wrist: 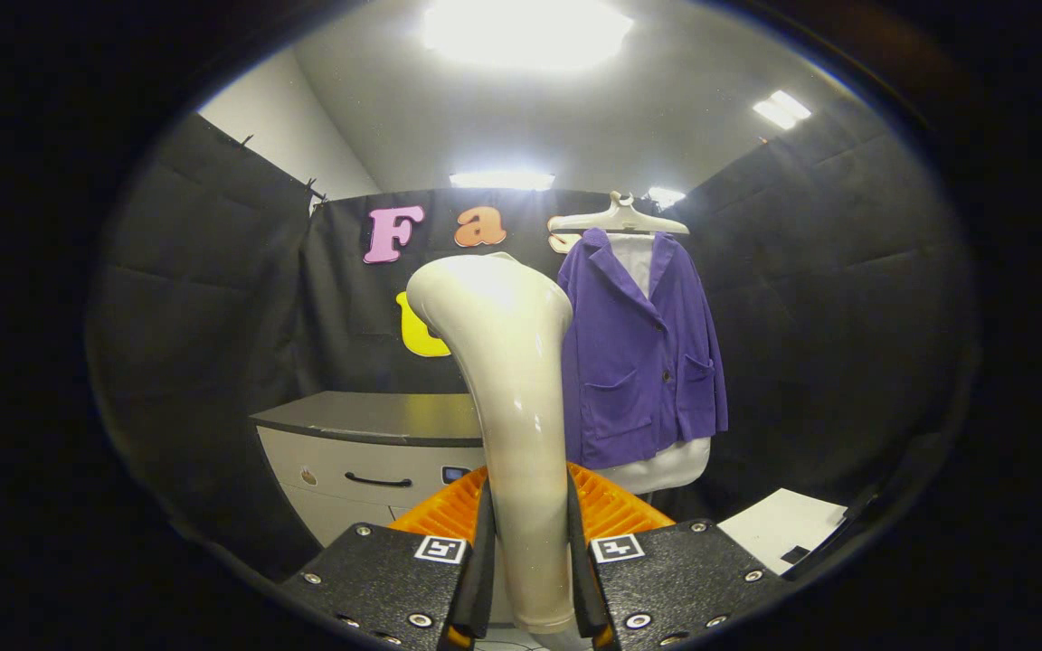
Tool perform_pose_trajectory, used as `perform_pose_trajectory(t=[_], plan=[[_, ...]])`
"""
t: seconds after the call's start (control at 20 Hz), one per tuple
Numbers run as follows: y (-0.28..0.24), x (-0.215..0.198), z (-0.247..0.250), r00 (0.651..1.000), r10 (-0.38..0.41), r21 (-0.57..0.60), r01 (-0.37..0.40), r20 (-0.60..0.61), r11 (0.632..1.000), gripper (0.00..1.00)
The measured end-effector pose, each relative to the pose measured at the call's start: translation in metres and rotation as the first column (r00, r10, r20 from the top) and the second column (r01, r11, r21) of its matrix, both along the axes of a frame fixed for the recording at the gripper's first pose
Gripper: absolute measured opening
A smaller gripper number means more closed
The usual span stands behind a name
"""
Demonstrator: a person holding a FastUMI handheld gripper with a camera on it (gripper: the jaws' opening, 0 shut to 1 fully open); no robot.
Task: Iron the clothes twice with a garment steamer, once on the left side and once on the right side.
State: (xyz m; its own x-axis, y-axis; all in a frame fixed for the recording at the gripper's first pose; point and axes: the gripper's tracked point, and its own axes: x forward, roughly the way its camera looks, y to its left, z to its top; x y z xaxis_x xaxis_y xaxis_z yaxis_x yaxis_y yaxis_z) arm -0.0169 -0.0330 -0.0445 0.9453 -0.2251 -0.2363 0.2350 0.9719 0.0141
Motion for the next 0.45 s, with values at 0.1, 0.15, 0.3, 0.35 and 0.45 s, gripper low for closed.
perform_pose_trajectory(t=[0.1, 0.15, 0.3, 0.35, 0.45], plan=[[0.0009, 0.0010, -0.0008, 1.000, 0.008, -0.008, -0.008, -0.002, 1.000, 0.36], [0.0003, 0.0011, -0.0020, 1.000, 0.013, -0.011, -0.013, -0.005, 1.000, 0.36], [0.0025, 0.0047, -0.0051, 1.000, 0.023, -0.003, -0.023, -0.009, 1.000, 0.36], [0.0038, 0.0053, -0.0072, 1.000, 0.026, 0.003, -0.025, -0.014, 1.000, 0.36], [0.0036, 0.0069, -0.0084, 0.999, 0.028, 0.010, -0.028, -0.020, 1.000, 0.36]])
